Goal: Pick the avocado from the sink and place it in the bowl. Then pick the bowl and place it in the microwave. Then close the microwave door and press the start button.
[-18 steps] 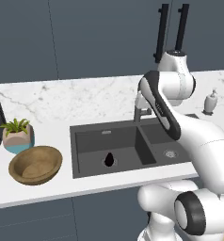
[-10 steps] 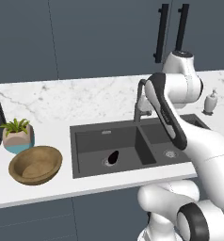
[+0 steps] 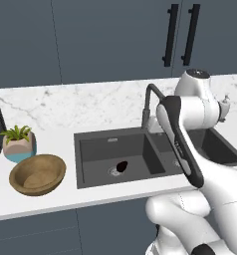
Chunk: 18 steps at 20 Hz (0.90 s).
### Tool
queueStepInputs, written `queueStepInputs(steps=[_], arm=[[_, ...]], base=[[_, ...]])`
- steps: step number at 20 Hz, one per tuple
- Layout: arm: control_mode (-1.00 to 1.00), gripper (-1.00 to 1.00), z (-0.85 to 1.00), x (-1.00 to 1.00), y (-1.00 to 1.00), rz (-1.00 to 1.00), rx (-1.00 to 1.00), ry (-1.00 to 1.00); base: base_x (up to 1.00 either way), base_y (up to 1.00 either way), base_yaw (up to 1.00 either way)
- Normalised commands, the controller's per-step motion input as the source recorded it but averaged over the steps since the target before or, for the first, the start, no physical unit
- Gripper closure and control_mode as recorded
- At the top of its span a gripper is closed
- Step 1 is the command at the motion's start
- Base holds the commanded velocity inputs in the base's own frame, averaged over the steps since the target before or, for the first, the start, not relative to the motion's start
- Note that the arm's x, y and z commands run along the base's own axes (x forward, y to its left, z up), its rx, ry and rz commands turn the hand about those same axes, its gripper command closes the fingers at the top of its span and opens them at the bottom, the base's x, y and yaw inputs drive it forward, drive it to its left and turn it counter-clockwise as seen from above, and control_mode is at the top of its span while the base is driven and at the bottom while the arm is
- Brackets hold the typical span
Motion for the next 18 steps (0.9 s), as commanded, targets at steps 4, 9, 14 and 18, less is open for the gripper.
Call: queueStepInputs(steps=[4, 9, 14, 18], arm=[[-1.0, -1.0, -0.41, 0.0, 0.51, -0.1, 0.0, 0.0], [-1.0, -1.0, -0.43, 0.26, 0.41, -0.11, 0.0, 0.0], [-1.0, -1.0, -0.25, 0.41, 0.13, -0.07, 0.0, 0.0], [-1.0, -1.0, -0.33, 0.45, 0.16, -0.03, 0.0, 0.01]], base=[[0.0, 0.0, 0.0], [0.0, 0.0, 0.0], [0.0, 0.0, 0.0], [0.0, 0.0, 0.0]])
